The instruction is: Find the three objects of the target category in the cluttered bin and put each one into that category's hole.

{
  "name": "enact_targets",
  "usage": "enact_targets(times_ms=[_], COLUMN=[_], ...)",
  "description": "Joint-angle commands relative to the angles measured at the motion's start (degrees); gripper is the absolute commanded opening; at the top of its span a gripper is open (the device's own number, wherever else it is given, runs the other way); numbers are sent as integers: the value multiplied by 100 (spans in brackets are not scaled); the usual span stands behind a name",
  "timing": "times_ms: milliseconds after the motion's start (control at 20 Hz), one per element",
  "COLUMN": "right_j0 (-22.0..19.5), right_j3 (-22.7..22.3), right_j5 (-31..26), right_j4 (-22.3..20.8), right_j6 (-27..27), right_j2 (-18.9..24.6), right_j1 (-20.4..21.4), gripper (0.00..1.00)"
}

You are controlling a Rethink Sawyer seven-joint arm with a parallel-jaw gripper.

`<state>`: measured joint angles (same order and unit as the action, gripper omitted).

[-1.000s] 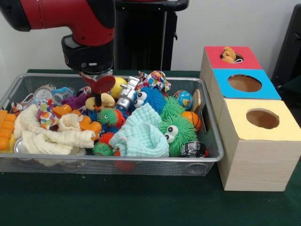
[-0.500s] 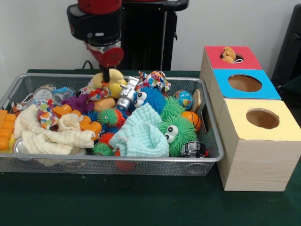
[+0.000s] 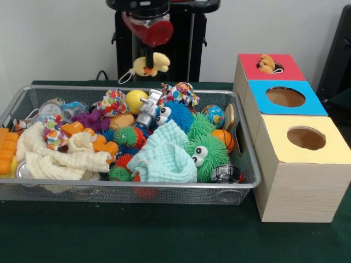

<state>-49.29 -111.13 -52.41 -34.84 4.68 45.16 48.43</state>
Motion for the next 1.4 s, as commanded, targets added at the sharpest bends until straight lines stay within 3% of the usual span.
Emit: enact_targets(times_ms=[50, 250, 500, 650, 1050, 1200, 1400], right_j0=[531, 1122, 1683, 1709, 1456, 1356, 1636], right_j3=[-750, -679, -680, -838, -1242, -1363, -1456], right_j5=[1367, 2180, 2519, 2485, 1403, 1417, 1605], right_j4=[546, 712, 1165, 1378, 2002, 1982, 1825], right_j6=[-2660, -3429, -3855, -3903, -3405, -3232, -3635], right_j2=[-230, -768, -1144, -1182, -992, -952, -1160], right_j1=[325, 159, 228, 428, 1470, 1524, 1450], gripper=[0, 0, 0, 0, 0, 0, 0])
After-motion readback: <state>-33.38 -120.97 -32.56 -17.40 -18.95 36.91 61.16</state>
